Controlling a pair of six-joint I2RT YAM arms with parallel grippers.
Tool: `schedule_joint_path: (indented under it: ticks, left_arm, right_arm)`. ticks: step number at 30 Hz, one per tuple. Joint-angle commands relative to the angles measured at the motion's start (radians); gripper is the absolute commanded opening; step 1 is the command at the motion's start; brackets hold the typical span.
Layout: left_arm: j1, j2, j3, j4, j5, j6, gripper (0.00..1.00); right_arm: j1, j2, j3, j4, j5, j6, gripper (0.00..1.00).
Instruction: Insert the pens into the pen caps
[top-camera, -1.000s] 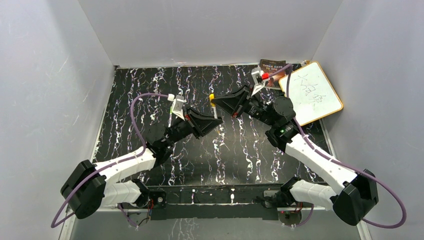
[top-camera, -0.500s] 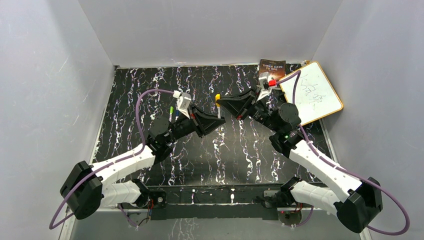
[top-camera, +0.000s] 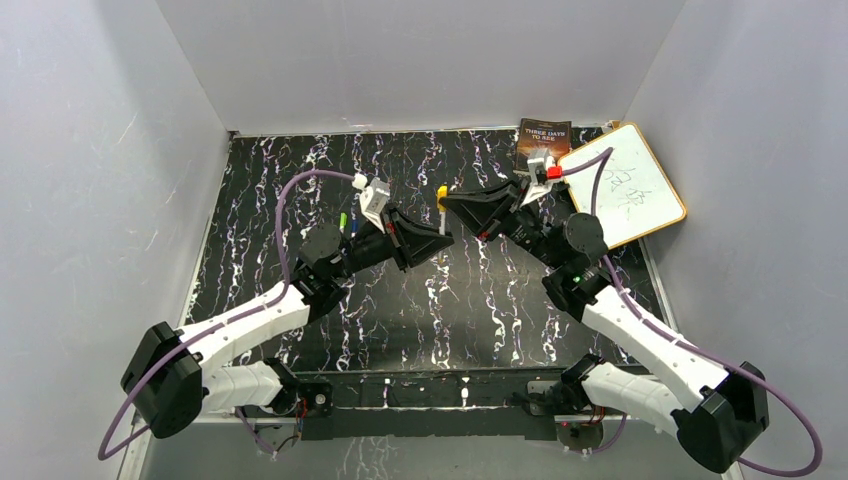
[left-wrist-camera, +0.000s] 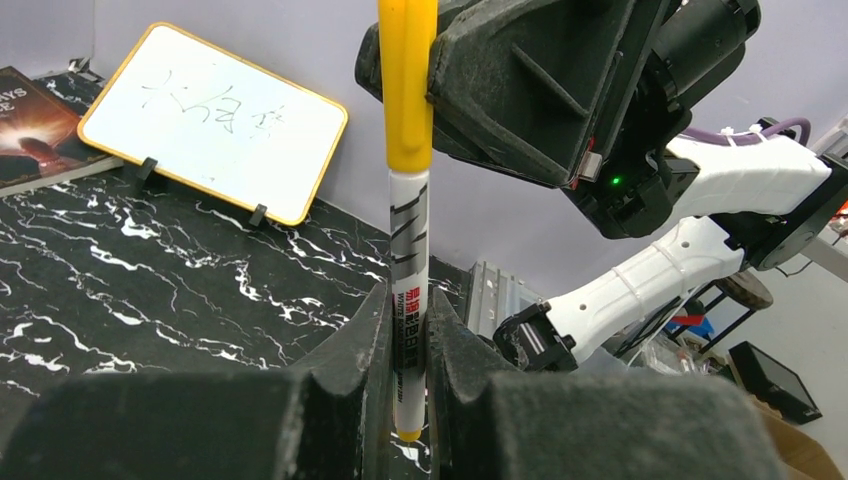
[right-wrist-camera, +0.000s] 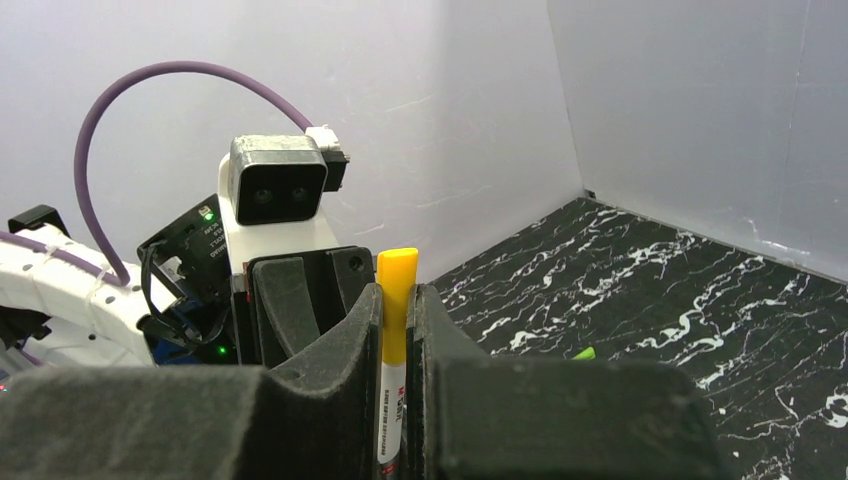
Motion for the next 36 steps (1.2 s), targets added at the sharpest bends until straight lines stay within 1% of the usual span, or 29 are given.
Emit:
schedule_joint_path:
  ticks: [1, 2, 3, 5, 8, 11, 12, 13, 14, 18, 21, 27, 31, 36]
  left_arm:
    - [0.026, -0.033, 0.129, 0.192, -0.018, 0.031, 0.00]
    - [0.027, -0.035, 0.123, 0.186, -0.017, 0.030, 0.00]
    - [0.026, -0.037, 0.113, 0.184, -0.018, 0.028, 0.03]
    - [0.026, -0.055, 0.094, 0.179, -0.025, 0.031, 0.13]
    - [0.026, -0.079, 0.075, 0.154, -0.039, 0.044, 0.23]
    - [0.027, -0.100, 0.063, 0.128, -0.060, 0.062, 0.26]
    - [0.026, -0.106, 0.061, 0.118, -0.067, 0.069, 0.24]
    - [0.025, -0.110, 0.061, 0.110, -0.070, 0.075, 0.16]
    - [0.026, -0.112, 0.062, 0.102, -0.070, 0.081, 0.11]
    - [0.026, -0.104, 0.064, 0.090, -0.068, 0.083, 0.11]
    - [0.026, -0.090, 0.057, 0.112, -0.055, 0.062, 0.18]
    - [0.026, -0.079, 0.044, 0.141, -0.039, 0.035, 0.29]
    - [0.026, -0.080, 0.043, 0.146, -0.023, 0.023, 0.43]
    - [0.026, -0.080, 0.019, 0.171, -0.002, -0.015, 0.45]
  right_arm:
    - [0.017, 0.026, -0.011, -0.191, -0.096, -0.035, 0.00]
    - [0.017, 0.031, 0.000, -0.180, -0.092, -0.036, 0.00]
    - [0.018, 0.038, 0.013, -0.173, -0.090, -0.035, 0.00]
    - [0.018, 0.054, 0.032, -0.154, -0.091, -0.033, 0.00]
    - [0.017, 0.072, 0.049, -0.129, -0.101, -0.018, 0.00]
    - [0.017, 0.076, 0.043, -0.103, -0.111, 0.001, 0.00]
    - [0.017, 0.074, 0.040, -0.099, -0.115, 0.004, 0.00]
    - [0.017, 0.071, 0.037, -0.099, -0.116, 0.007, 0.00]
    - [0.018, 0.067, 0.033, -0.097, -0.116, 0.008, 0.00]
    - [0.017, 0.048, 0.018, -0.085, -0.098, 0.009, 0.00]
    - [0.017, 0.044, 0.019, -0.081, -0.092, 0.007, 0.00]
    - [0.017, 0.051, 0.022, -0.065, -0.086, 0.009, 0.00]
    - [0.017, 0.058, 0.021, -0.052, -0.078, 0.011, 0.00]
    - [0.017, 0.069, 0.030, -0.023, -0.055, 0.014, 0.00]
